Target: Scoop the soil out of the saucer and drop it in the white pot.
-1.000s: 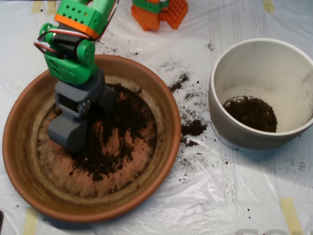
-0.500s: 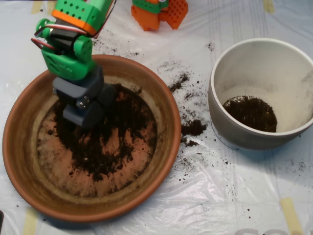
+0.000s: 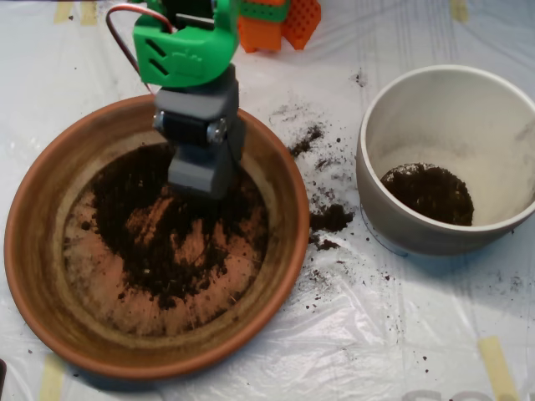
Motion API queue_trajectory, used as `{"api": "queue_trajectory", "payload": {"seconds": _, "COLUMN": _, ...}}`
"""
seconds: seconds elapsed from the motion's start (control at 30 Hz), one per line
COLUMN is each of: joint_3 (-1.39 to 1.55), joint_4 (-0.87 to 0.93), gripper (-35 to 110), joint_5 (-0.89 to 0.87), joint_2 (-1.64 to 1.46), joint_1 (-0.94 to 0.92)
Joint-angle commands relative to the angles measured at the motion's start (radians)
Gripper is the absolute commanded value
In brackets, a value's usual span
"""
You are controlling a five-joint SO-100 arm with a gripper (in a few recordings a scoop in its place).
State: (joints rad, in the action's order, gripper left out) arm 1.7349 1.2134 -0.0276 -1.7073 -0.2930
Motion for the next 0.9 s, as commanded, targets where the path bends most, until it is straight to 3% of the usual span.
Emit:
{"api": "queue_trajectory", "payload": {"seconds": 0.0, "joint_3": -0.095, "joint_4": 0.017, "gripper": -1, "joint_5": 0.025, "joint_2": -0.152, "joint_1": 0.055}}
{"api": "queue_trajectory", "payload": {"seconds": 0.37, "joint_3": -0.187, "joint_4": 0.094, "gripper": -1, "joint_5": 0.08, "joint_2": -0.324, "joint_1": 0.308}}
{"api": "queue_trajectory", "payload": {"seconds": 0.87, "joint_3": -0.661, "joint_4": 0.291, "gripper": -1, "joint_5": 0.054, "joint_2": -0.052, "joint_1": 0.626}}
